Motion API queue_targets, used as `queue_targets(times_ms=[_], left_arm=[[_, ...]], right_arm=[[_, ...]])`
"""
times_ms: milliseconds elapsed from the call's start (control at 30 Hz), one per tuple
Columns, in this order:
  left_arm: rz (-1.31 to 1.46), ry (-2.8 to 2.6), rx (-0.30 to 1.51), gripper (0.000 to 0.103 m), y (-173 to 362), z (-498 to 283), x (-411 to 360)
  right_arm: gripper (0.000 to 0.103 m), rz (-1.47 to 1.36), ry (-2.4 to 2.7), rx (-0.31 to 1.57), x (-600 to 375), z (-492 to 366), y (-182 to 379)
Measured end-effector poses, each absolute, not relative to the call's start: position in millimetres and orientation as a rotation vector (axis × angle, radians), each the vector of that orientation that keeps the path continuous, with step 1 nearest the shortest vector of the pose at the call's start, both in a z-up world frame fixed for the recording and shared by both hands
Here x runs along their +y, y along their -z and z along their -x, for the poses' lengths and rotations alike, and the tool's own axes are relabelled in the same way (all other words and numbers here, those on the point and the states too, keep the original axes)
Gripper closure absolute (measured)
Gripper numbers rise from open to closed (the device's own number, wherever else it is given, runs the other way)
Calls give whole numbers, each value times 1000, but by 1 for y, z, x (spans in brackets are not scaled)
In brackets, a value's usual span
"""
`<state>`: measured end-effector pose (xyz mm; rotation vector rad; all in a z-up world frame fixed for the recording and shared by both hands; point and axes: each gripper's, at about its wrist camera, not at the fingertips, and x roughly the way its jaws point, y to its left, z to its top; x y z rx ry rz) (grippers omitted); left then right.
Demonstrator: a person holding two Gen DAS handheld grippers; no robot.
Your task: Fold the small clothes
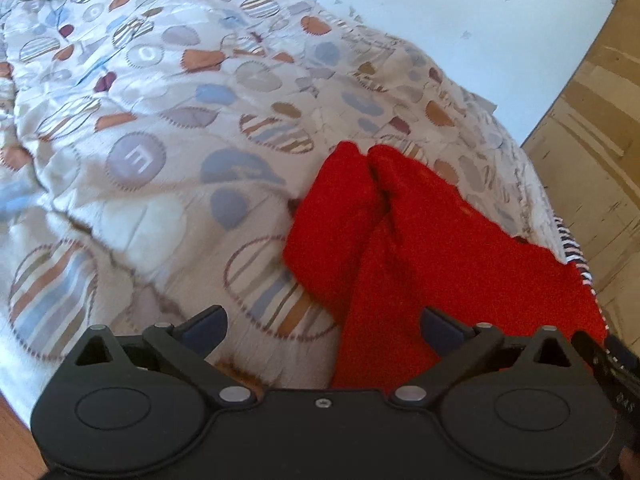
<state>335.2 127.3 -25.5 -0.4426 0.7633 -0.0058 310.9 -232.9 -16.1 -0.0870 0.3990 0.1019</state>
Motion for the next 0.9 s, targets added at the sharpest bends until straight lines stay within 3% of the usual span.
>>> queue_targets(times_ms=[200,567,900], left_arm=[[449,0,792,1,32,-327,125],[518,50,823,1,41,-317,117],[757,216,863,1,59,-317,102]], right_arm=[[0,147,-84,464,-220,-316,38],[0,79,-109,410,-231,-311,58],[0,57,-119,392,-234,-311,61]])
